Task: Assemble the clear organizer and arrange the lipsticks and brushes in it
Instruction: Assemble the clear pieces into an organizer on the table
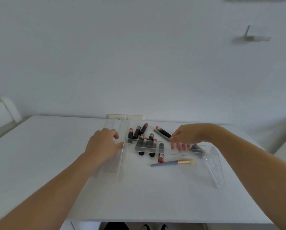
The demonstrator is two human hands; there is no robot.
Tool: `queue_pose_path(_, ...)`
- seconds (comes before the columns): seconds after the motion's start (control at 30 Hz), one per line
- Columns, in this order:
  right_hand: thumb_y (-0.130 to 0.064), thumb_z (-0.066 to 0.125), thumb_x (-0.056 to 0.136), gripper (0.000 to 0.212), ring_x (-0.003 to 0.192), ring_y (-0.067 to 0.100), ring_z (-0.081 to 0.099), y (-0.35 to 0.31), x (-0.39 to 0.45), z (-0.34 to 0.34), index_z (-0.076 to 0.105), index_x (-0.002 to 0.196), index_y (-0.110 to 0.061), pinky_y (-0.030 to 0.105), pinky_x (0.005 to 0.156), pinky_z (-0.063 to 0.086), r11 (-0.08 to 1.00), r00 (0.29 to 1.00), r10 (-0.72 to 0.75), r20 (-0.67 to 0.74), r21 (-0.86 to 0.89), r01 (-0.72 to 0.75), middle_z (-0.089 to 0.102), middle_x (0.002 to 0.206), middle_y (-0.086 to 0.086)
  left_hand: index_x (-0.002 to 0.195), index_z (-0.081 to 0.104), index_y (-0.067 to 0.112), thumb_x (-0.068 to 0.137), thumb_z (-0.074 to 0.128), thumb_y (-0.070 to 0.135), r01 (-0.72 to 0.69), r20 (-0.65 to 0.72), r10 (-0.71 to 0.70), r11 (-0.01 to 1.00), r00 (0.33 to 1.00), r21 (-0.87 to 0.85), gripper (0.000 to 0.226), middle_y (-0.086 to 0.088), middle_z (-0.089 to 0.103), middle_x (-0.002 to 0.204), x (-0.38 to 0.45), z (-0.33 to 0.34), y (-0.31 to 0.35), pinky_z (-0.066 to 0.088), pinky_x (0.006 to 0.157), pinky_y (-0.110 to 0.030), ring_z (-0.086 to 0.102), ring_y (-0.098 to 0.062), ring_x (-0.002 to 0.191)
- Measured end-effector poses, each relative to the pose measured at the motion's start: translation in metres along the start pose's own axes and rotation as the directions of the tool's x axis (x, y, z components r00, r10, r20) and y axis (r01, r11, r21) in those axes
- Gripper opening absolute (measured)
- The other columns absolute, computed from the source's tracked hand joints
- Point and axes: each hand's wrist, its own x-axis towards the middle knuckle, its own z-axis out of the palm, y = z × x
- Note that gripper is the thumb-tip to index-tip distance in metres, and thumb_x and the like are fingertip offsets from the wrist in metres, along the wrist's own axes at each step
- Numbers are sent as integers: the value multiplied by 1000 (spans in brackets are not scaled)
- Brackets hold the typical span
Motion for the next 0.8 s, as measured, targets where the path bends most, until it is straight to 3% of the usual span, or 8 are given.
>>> queue_pose_path(0.2,-58,32,102,55,82,15,73,6,-2,16,76,95,-26,27,74,53,991,999,15,40,135,-20,79,87,-2,115,65,23,88,67,58,7,21,-8,998,1000,60,45,4,67,111,4,0,3,51,86,-36,58,-22,103)
queue_pose_path(0.33,-59,32,101,56,79,16,74,11,-2,20,74,96,-23,29,75,54,983,999,-7,32,185,1,79,87,0,116,64,22,89,64,35,62,42,-64,996,997,59,30,4,67,102,8,-4,7,52,82,-35,61,-21,96)
queue_pose_path(0.5,-56,38,100,52,70,17,69,12,-4,15,75,92,-20,32,73,55,972,1000,-10,-30,236,16,78,82,5,114,62,21,90,64,31,76,34,-77,996,996,44,25,3,67,102,10,-4,9,51,79,-34,61,-22,93)
queue_pose_path(0.67,-59,33,101,61,75,27,75,8,-7,12,70,104,-11,35,74,58,946,989,46,139,311,-88,78,86,17,111,61,23,89,69,47,88,27,-89,996,996,25,33,3,67,101,10,-2,7,52,78,-34,62,-22,93)
queue_pose_path(0.8,-63,29,101,67,86,31,77,5,-7,14,66,113,-9,36,77,59,936,965,65,253,320,-147,78,93,18,114,61,23,88,69,46,95,13,-95,995,995,7,35,4,66,99,10,0,5,53,79,-35,62,-21,92)
